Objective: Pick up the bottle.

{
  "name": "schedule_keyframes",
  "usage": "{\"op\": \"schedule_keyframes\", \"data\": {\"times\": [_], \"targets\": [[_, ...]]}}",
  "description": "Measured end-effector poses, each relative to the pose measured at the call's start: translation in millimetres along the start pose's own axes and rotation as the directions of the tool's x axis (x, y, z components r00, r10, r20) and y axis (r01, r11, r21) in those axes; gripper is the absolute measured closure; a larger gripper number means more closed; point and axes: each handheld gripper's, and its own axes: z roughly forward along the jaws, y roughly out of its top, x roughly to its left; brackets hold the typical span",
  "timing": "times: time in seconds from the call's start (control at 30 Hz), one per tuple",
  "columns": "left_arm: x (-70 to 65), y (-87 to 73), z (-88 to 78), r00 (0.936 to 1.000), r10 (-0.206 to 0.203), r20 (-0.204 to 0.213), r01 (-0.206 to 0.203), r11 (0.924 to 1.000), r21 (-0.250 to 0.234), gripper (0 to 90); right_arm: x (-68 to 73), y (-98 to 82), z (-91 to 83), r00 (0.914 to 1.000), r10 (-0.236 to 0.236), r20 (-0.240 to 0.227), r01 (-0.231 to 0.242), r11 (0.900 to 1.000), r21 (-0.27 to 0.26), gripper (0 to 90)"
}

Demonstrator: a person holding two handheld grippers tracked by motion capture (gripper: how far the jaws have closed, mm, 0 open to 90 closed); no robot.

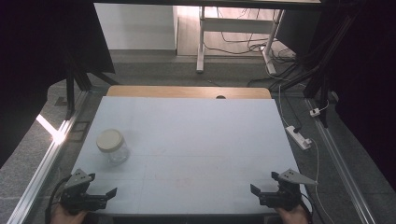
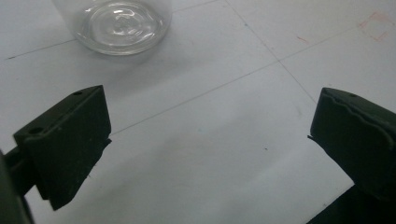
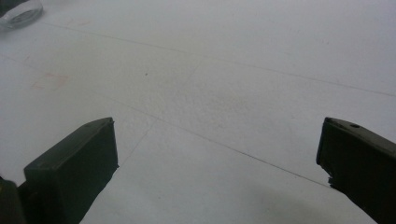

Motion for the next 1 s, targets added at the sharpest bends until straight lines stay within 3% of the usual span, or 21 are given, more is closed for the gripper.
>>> {"op": "schedule_keyframes", "data": {"times": [0.1,0.63,1.0], "targets": [[-0.1,0.9,2.2,1.0000,0.003,0.006,-0.003,0.9998,0.020,0.0,-0.1,0.4,1.3,0.9999,-0.003,-0.015,0.003,1.000,0.013,0.0],[1.0,1.0,2.1,0.9998,-0.002,0.021,0.001,0.9998,0.018,0.0,4.2,1.3,4.4,0.9987,-0.044,-0.025,0.045,0.998,0.048,0.0],[4.6,2.8,0.4,0.9993,-0.019,0.031,0.020,0.9996,-0.020,0.0,5.6,1.5,5.6,0.9977,-0.060,-0.033,0.062,0.996,0.060,0.0]]}}
